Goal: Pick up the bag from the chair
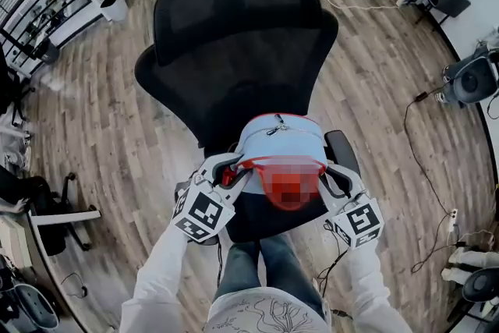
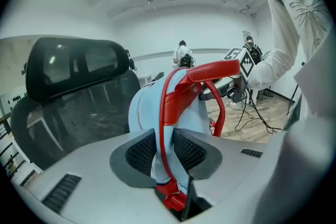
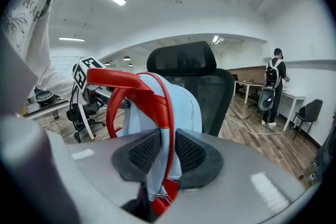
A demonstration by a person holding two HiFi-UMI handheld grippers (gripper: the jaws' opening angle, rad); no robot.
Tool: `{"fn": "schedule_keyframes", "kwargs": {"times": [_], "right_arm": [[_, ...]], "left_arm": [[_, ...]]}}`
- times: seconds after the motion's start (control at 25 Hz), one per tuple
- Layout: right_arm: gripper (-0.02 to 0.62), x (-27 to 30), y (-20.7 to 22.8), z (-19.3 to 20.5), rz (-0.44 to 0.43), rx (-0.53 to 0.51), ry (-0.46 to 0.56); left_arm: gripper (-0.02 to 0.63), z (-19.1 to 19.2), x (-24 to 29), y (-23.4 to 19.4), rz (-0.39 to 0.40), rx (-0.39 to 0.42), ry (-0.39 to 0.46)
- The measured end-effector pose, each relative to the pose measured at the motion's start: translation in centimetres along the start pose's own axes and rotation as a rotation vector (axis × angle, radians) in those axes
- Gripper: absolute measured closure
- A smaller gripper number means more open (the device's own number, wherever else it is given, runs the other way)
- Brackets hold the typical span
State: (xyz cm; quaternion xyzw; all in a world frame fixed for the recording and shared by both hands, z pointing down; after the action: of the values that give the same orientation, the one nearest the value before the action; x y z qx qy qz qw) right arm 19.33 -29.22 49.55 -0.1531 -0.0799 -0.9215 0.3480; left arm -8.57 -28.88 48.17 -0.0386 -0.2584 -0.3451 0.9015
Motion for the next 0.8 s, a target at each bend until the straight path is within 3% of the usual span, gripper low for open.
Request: {"fn": "schedule_keyframes", "kwargs": {"times": [0.4, 0.8], "right_arm": [[0.497, -2.8, -0.5, -8.8, 0.013, -0.097, 0.111], [0.495, -5.2, -1.0, -14.1, 0.02, -0.129, 0.22]], "left_arm": [[0.502, -7.3, -5.5, -0.6, -0.094, 0.025, 0.132], [0.5, -12.3, -9.2, -0.1, -0.168, 0.074, 0.205]]}}
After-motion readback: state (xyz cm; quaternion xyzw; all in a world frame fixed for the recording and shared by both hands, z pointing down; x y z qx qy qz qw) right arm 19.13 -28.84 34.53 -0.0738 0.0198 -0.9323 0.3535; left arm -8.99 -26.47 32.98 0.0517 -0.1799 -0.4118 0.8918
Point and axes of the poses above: the fingertips, and each gripper's own axes: x forward along the fingers, y to its right, z out of its underside, the point moved 10 cm from there along -x, backward along the fingers, and after that the axes turned 4 degrees about y, right-handed, at the moved point
